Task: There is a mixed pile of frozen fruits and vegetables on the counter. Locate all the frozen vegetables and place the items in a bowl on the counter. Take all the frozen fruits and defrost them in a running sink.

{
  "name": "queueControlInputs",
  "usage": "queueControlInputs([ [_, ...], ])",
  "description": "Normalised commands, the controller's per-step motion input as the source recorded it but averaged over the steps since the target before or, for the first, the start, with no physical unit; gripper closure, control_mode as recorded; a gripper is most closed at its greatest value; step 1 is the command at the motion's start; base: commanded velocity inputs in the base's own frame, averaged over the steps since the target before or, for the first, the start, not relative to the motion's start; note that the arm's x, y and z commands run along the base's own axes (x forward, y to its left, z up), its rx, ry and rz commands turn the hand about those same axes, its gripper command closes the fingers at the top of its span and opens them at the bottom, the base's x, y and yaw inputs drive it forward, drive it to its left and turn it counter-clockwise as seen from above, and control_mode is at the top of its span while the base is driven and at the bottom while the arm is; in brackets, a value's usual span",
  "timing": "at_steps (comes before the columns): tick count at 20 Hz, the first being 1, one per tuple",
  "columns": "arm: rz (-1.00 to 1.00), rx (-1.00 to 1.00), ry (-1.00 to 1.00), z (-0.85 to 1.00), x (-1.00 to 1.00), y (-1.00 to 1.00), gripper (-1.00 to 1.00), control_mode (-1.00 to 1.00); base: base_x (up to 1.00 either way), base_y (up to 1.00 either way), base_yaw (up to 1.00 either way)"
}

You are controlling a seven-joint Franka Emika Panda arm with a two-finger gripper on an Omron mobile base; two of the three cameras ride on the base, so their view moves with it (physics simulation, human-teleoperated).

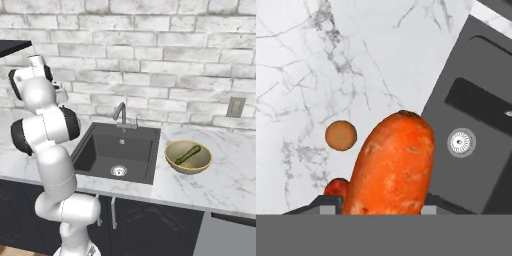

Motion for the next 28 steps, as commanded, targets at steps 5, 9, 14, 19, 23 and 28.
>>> queueControlInputs([
  [5, -0.25, 0.0, -0.02, 0.22, 0.05, -0.44, 1.0, -1.0, 0.0, 0.0, 0.0],
  [9, -0.24, -0.01, -0.04, 0.13, 0.02, -0.48, 1.0, -1.0, 0.0, 0.0, 0.0],
  [14, -0.21, -0.03, -0.12, 0.02, 0.0, -0.5, 1.0, -1.0, 0.0, 0.0, 0.0],
  [19, -0.16, -0.06, -0.22, 0.0, 0.0, -0.46, 1.0, -1.0, 0.0, 0.0, 0.0],
  [23, -0.17, -0.02, -0.09, 0.16, 0.01, -0.53, 1.0, -1.0, 0.0, 0.0, 0.0],
  [28, -0.2, 0.0, 0.01, 0.43, 0.04, -0.6, 1.0, -1.0, 0.0, 0.0, 0.0],
])
